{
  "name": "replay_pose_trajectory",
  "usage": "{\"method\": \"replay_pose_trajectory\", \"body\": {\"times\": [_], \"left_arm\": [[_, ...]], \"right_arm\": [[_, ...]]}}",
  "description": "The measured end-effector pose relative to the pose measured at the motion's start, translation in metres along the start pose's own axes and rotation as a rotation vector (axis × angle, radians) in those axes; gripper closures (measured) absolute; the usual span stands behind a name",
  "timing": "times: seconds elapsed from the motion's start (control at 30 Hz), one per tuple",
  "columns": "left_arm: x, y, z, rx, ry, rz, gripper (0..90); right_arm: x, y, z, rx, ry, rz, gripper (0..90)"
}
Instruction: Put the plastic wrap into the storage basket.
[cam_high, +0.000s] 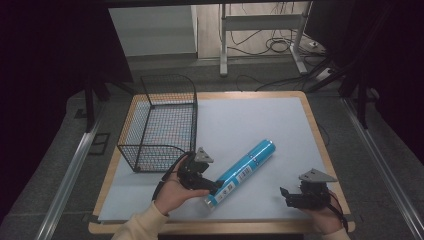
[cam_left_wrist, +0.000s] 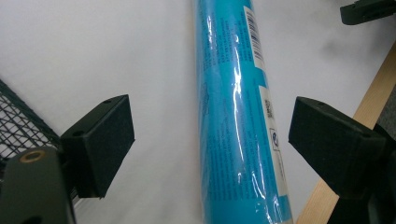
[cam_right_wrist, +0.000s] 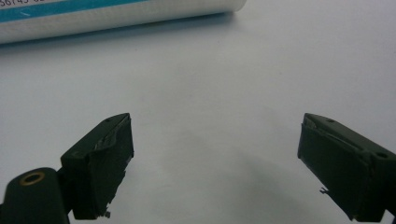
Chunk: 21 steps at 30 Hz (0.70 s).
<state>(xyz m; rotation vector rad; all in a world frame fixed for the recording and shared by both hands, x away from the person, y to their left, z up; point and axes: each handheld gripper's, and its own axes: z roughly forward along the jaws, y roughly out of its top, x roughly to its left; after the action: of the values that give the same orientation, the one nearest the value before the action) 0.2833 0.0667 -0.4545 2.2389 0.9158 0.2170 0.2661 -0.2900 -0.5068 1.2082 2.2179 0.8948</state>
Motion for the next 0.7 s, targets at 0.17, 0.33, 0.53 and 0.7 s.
{"method": "replay_pose_trajectory", "body": {"times": [0.17,0.33,0.53,0.7], "left_arm": [[-0.001,0.006,0.004,0.001,-0.009,-0.004,14.0],[-0.005,0.018,0.012,0.015,-0.018,0.001,14.0],[-0.011,0.026,0.022,0.035,-0.030,0.018,14.0],[-0.018,0.034,0.032,0.052,-0.039,0.033,14.0]], "right_arm": [[0.001,0.000,0.000,0.004,0.002,-0.003,10.7],[0.000,0.000,0.000,0.000,-0.002,0.003,10.7],[-0.001,-0.001,0.000,0.001,-0.001,0.001,10.7],[-0.001,-0.001,0.000,0.002,-0.001,0.001,10.7]]}}
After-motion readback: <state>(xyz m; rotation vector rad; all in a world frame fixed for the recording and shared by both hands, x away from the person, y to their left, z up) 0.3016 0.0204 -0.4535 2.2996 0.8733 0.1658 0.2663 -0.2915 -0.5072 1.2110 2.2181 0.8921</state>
